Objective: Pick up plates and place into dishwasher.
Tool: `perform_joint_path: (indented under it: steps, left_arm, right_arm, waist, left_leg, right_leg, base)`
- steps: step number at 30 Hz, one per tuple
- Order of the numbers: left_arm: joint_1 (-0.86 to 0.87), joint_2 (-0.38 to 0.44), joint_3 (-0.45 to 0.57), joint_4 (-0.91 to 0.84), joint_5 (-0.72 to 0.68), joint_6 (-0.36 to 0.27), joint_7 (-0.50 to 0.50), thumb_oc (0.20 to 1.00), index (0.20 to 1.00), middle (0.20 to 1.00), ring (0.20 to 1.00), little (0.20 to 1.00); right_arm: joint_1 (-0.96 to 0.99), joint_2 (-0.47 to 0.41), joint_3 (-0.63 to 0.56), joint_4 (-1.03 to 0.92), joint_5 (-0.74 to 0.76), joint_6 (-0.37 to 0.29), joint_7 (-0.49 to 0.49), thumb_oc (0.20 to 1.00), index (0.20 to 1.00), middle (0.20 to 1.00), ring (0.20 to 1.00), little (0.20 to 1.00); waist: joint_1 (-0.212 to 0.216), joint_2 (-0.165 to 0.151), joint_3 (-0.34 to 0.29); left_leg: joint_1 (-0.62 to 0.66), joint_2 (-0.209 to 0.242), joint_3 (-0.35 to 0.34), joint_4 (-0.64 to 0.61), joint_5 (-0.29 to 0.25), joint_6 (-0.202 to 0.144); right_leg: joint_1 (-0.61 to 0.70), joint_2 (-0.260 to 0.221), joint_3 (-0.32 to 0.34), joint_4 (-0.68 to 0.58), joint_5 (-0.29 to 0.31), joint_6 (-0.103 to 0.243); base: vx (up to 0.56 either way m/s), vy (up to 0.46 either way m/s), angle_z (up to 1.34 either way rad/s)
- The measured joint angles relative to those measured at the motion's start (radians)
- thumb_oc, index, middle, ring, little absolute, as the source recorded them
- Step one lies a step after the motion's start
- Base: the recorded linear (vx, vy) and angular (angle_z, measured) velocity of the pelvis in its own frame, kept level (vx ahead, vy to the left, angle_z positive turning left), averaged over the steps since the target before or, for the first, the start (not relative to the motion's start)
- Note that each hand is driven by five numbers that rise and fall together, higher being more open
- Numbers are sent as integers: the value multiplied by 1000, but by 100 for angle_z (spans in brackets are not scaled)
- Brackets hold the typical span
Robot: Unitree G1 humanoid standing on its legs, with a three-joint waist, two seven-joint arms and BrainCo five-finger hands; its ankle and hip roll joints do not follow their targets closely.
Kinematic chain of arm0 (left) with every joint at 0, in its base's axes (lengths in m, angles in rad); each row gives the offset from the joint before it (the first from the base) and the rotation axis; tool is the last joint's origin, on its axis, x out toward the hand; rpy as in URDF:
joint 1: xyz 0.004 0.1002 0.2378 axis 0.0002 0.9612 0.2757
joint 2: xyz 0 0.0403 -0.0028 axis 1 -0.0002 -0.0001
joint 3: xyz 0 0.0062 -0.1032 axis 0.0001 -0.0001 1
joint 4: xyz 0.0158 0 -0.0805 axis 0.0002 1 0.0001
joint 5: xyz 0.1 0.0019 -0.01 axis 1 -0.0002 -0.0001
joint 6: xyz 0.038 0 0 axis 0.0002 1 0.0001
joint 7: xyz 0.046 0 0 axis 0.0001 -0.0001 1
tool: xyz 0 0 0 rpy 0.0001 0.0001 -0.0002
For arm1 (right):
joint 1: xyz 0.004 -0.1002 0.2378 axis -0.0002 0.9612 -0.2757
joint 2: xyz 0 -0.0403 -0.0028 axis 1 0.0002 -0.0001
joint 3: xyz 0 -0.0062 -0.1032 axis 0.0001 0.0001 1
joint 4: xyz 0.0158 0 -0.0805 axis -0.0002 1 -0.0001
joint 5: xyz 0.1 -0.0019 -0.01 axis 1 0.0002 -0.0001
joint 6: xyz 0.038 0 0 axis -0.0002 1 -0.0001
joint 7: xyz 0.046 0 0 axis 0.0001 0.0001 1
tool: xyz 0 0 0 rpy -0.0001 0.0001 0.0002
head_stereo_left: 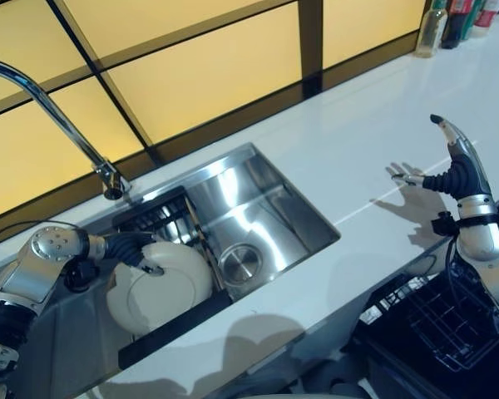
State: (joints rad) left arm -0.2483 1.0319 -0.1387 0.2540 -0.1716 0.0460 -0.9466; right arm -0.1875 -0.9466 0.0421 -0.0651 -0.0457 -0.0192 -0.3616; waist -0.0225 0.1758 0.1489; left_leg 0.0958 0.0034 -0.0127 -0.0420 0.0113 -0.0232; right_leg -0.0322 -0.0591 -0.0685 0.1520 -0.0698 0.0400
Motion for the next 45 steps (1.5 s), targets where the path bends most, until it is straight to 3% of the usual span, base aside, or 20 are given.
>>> perform_joint_path:
  steps: [9,14,21,25,34,39,45]
  left_arm:
    - [43,14,183,13,1,-55,274,200,200,200,200,200]
    - [103,6,248,-5,5,-116,379,200,200,200,200,200]
    - [113,4,307,-39,1,-154,462,200,200,200,200,200]
    - [129,-15,342,-85,3,-202,572,200,200,200,200,200]
    - [130,-120,400,-294,140,-472,993,200,200,200,200,200]
    - [81,-151,348,-402,184,-582,990,200,200,200,200,200]
    - [5,-153,261,-435,144,-602,880,200,200,200,200,200]
  right_arm:
    - [1,45,-14,-1,0,-20,-16,1000,1000,1000,1000,1000]
    - [17,86,-54,-1,0,-36,-17,1000,1000,1000,1000,1000]
    - [25,116,-75,-1,-1,-36,-20,1000,1000,1000,1000,1000]
    - [23,116,-75,-12,-2,-36,-20,1000,1000,1000,1000,1000]
    - [-80,132,-67,-65,0,-40,-9,1000,1000,1000,1000,1000]
    - [-151,163,-12,-109,71,-63,76,1000,1000,1000,1000,1000]
    - [-190,200,48,-127,112,-97,211,1000,1000,1000,1000,1000]
  waist:
    - [40,-41,-21]
    - [71,-51,-27]
    - [92,-68,-41]
    - [113,-73,-46]
    - [145,-120,-72]
    - [152,-146,-86]
    - [150,-158,-93]
  left_leg:
    - [14,10,-19,-20,6,-5]
    - [14,13,-24,-29,10,-7]
    - [16,13,-46,-34,12,-9]
    - [15,13,-51,-37,13,-11]
    - [15,14,-74,-37,15,-15]
    - [15,11,-82,-37,15,-16]
    - [15,8,-86,-37,15,-17]
  right_leg:
    - [48,6,-23,-84,32,-3]
    - [64,10,-29,-108,47,-8]
    - [98,13,-52,-170,69,-8]
    - [114,14,-58,-192,82,-11]
    - [140,20,-82,-229,91,-12]
    - [150,19,-97,-233,91,-12]
    - [155,18,-103,-237,90,-12]
  base:
    - [-46,-64,6]
    - [-68,-68,3]
    - [-53,-56,10]
    - [-43,-64,4]
    - [-19,-85,7]
    - [3,-36,9]
    - [4,-6,2]
